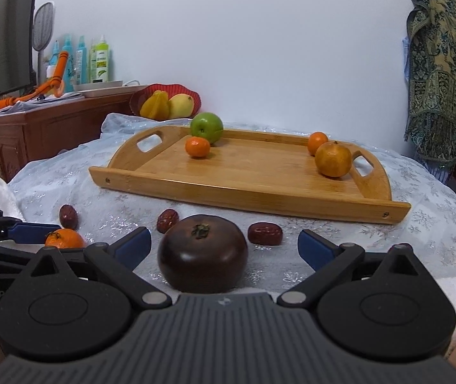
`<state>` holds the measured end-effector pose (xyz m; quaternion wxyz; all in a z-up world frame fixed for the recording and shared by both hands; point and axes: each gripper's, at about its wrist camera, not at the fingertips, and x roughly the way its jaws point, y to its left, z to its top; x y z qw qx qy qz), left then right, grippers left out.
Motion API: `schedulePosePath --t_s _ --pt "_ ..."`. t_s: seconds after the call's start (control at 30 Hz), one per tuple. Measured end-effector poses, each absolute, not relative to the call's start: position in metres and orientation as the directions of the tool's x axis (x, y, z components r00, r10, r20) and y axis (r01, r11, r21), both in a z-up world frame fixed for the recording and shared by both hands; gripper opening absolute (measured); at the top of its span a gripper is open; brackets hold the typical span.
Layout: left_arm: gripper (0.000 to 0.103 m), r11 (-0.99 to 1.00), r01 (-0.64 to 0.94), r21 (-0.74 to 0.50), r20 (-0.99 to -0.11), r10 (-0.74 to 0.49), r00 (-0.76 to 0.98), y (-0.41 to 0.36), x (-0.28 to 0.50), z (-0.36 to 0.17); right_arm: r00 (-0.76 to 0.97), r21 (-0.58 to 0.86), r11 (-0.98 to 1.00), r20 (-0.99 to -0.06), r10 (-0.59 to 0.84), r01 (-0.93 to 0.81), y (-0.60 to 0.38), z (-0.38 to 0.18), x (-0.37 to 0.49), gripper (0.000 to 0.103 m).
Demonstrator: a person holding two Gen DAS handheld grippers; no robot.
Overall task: Organize fruits
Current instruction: 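Grasp a mandarin with the left gripper while the right grasps the dark purple fruit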
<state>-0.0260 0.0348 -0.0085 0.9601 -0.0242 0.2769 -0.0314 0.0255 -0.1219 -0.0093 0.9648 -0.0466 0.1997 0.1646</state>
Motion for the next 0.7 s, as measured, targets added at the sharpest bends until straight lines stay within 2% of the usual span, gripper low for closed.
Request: schedulePosePath --t_s 0.07,0.3,0.5,0.67,0.7 --pt "0.041 0.995 0.041 -0.088 -0.536 -0.082 0.841 0.037 -0.025 -0.009 0.859 -0.018 0.937 -0.406 0.311 -0.348 -0.121 -0.010 0.026 0.103" --pt "0.036 0.996 0.031 -0.084 -0.534 -0.071 0.843 0.039 -0.025 -0.010 0.841 -0.029 0.920 -0.417 0.343 -0.390 -0.113 -0.014 0.023 0.096" --pt "0.036 0.997 0.031 -0.074 -0.530 -0.066 0.845 0.038 -0.026 -0.010 0.840 -0.044 0.917 -0.422 0.342 -0.395 -0.110 -0.016 0.021 0.086" --pt "0.035 0.997 0.027 -0.071 -0.530 -0.060 0.846 0.036 -0.025 -0.008 0.840 -0.045 0.926 -0.439 0.320 -0.376 -0.110 -0.016 0.025 0.068" --pt "0.035 0.997 0.025 -0.071 -0.530 -0.059 0.846 0.036 -0.024 -0.008 0.837 -0.042 0.927 -0.446 0.317 -0.373 -0.111 -0.017 0.027 0.068"
